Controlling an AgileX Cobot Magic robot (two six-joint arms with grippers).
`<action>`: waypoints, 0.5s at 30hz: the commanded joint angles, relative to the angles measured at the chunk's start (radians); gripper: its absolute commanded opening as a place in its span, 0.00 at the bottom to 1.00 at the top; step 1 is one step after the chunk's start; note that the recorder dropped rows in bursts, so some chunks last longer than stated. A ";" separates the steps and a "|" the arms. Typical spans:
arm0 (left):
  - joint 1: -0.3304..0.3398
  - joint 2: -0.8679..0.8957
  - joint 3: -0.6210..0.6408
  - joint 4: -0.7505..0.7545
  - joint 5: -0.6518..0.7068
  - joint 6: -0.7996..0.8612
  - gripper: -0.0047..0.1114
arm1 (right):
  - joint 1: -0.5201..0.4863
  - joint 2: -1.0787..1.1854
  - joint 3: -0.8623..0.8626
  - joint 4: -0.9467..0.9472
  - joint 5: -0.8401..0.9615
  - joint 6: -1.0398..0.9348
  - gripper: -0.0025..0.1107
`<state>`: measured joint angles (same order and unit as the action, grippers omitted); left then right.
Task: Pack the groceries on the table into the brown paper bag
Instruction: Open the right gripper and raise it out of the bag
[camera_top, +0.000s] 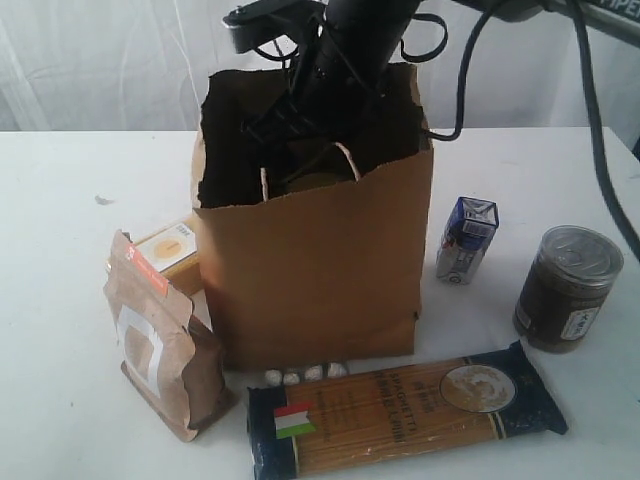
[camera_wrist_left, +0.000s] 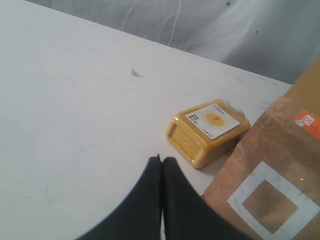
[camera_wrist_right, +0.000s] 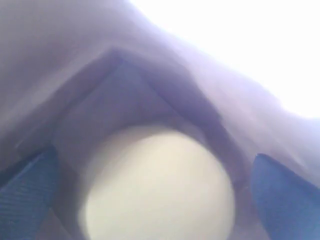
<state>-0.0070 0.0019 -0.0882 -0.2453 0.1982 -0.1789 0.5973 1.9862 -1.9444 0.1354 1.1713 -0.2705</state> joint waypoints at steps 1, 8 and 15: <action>-0.006 -0.002 0.006 -0.008 -0.003 -0.001 0.05 | 0.001 -0.032 -0.008 0.025 0.011 0.012 0.87; -0.006 -0.002 0.006 -0.008 -0.003 -0.001 0.05 | 0.001 -0.126 -0.008 0.026 0.005 0.012 0.87; -0.006 -0.002 0.006 -0.008 -0.003 -0.001 0.05 | 0.001 -0.177 -0.008 0.026 -0.009 0.012 0.87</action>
<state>-0.0070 0.0019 -0.0882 -0.2453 0.1982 -0.1789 0.5973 1.8386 -1.9444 0.1581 1.1733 -0.2609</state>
